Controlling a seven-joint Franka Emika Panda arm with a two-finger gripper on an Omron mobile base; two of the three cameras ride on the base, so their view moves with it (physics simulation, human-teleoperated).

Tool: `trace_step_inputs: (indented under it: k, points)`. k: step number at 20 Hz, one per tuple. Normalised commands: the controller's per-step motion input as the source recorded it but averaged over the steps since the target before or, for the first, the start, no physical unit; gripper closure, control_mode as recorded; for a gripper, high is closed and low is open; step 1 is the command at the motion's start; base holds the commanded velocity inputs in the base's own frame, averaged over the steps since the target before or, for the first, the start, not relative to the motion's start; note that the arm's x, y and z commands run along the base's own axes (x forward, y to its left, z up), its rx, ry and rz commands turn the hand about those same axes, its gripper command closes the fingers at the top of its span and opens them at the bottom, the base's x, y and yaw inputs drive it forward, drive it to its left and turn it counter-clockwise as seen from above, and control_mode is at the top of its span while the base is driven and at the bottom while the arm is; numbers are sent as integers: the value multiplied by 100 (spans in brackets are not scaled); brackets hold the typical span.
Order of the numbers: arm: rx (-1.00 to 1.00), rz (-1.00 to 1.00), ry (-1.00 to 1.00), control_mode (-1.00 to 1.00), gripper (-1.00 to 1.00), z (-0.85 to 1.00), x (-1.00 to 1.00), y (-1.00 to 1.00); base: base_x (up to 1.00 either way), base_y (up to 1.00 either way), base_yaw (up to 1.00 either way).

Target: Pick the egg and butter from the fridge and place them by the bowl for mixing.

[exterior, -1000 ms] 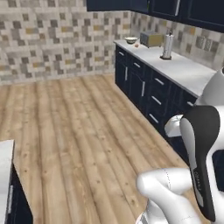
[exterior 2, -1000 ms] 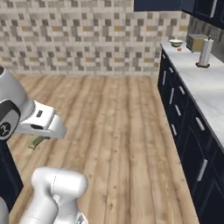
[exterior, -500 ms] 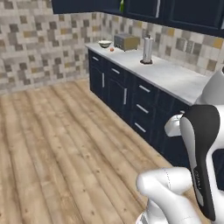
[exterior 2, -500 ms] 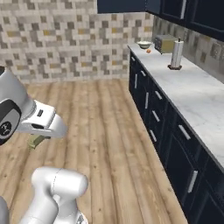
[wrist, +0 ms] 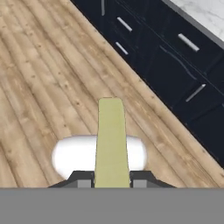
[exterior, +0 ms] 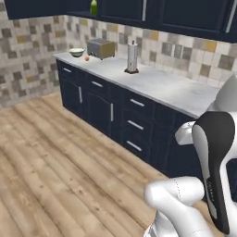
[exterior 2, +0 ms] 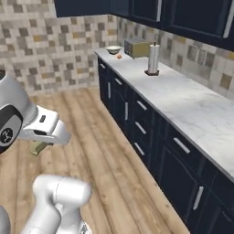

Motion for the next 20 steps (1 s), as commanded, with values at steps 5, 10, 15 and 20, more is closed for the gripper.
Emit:
trace_step_inputs:
  k: [5,10,15,20]
  points:
    - [0,0,0,100,100,0,0,0,73,89,-47]
    - [0,0,0,100,100,0,0,0,65,100,-48]
    - [0,0,0,100,100,0,0,0,54,99,-49]
    - [0,0,0,100,100,0,0,0,47,100,-51]
